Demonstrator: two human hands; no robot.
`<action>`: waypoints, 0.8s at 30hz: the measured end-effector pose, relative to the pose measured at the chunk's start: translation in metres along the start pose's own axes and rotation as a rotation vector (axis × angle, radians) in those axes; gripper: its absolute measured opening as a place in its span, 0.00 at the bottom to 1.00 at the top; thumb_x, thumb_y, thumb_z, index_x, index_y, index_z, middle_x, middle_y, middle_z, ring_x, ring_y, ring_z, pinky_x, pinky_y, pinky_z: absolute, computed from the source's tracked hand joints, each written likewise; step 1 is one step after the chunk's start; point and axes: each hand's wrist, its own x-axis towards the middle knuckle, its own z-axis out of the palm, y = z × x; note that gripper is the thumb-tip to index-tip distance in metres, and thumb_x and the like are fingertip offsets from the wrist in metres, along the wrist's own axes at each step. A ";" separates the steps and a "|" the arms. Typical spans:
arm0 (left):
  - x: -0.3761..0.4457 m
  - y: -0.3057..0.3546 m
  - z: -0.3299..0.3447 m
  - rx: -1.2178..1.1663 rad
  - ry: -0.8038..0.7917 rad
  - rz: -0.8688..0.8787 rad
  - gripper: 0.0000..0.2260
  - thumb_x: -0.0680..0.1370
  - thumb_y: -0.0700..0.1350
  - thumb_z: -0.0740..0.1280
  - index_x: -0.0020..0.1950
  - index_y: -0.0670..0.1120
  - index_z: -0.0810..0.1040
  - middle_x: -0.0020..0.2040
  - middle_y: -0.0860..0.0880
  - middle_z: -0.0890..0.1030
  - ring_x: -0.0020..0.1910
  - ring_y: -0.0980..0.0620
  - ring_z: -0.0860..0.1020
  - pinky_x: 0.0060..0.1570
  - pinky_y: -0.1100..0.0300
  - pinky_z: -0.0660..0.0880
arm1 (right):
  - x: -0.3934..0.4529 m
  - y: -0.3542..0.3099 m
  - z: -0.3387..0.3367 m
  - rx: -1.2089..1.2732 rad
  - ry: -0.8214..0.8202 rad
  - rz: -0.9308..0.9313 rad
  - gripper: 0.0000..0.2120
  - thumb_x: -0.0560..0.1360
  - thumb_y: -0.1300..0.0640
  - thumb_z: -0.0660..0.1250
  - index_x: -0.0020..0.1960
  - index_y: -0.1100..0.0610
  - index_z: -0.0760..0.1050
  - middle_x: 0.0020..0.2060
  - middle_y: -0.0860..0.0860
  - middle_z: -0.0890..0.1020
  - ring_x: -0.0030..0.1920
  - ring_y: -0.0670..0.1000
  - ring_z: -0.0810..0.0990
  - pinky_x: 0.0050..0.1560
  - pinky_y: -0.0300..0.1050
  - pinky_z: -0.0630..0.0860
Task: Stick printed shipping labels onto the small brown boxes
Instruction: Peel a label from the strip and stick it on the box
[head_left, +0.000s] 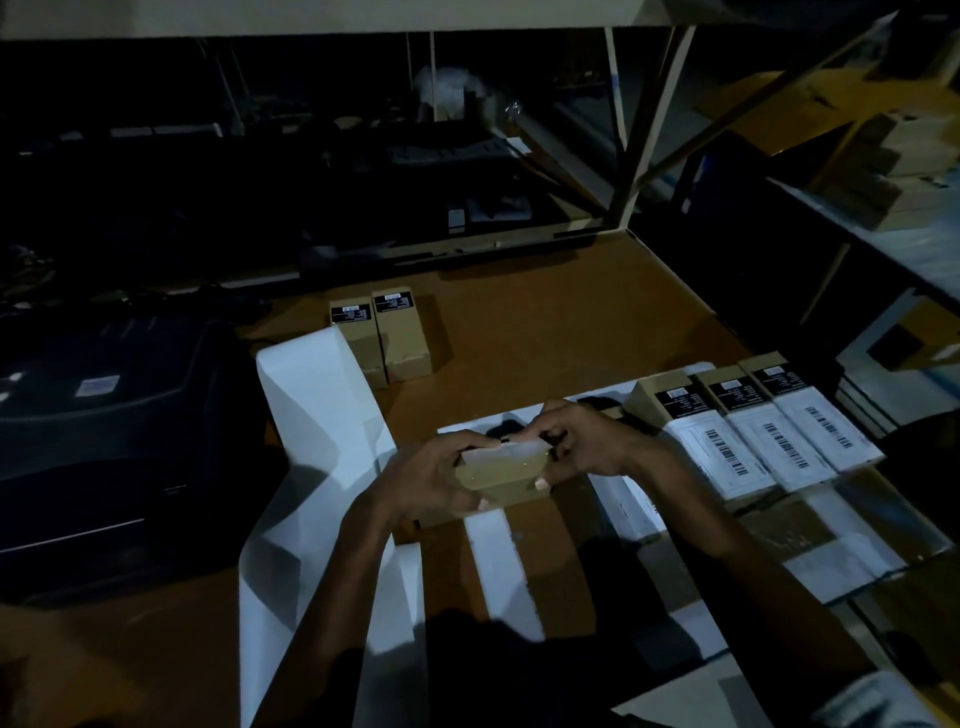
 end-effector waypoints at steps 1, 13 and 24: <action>0.000 0.001 0.000 0.004 0.003 -0.001 0.32 0.66 0.53 0.80 0.69 0.57 0.75 0.64 0.59 0.78 0.63 0.60 0.75 0.59 0.56 0.77 | 0.000 0.002 0.001 -0.019 0.007 0.005 0.30 0.65 0.67 0.81 0.64 0.53 0.80 0.52 0.50 0.74 0.56 0.48 0.77 0.52 0.33 0.76; -0.006 0.002 0.009 0.095 0.073 0.000 0.28 0.69 0.52 0.79 0.68 0.56 0.76 0.66 0.57 0.78 0.64 0.56 0.75 0.55 0.59 0.80 | -0.002 0.008 0.009 -0.238 0.077 -0.063 0.29 0.65 0.64 0.82 0.65 0.57 0.80 0.51 0.49 0.74 0.56 0.54 0.77 0.53 0.54 0.81; -0.013 0.005 0.012 0.293 0.055 0.057 0.26 0.72 0.57 0.75 0.69 0.61 0.73 0.70 0.58 0.73 0.64 0.59 0.70 0.56 0.62 0.71 | -0.016 0.020 0.026 -0.424 0.215 -0.193 0.22 0.70 0.61 0.79 0.63 0.59 0.81 0.62 0.53 0.78 0.63 0.51 0.76 0.58 0.33 0.75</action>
